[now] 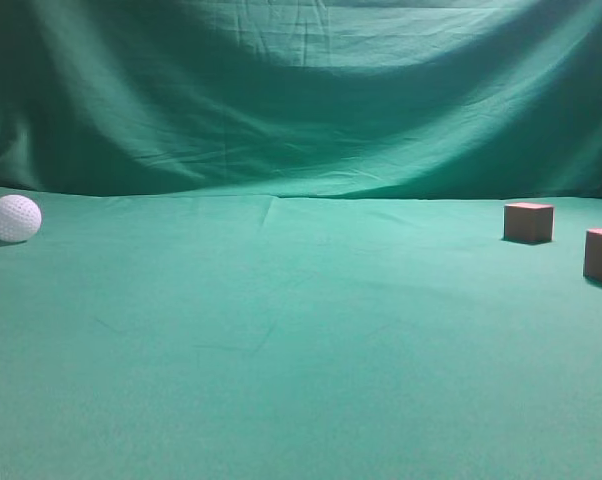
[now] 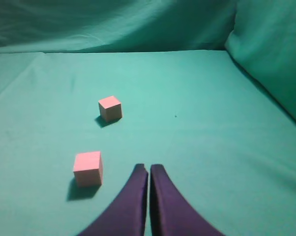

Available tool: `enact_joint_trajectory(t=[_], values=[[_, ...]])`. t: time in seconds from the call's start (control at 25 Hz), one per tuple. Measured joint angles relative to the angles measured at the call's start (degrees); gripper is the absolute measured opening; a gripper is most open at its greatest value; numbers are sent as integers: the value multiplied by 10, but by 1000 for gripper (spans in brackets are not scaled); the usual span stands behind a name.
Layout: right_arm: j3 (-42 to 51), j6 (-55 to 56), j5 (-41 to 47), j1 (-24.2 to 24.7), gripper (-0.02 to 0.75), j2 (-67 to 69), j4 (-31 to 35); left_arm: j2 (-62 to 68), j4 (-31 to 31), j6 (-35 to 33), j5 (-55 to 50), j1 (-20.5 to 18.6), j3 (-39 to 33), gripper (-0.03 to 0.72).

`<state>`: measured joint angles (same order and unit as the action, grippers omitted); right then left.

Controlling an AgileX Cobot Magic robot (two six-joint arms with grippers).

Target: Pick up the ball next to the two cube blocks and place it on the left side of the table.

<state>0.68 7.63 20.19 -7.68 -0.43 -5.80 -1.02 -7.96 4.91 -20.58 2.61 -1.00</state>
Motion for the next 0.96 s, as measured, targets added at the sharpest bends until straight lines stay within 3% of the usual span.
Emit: enact_joint_trajectory(t=[0.96], values=[[8, 0, 24, 4, 0, -1, 0, 0, 0, 0, 0, 0, 0, 0]])
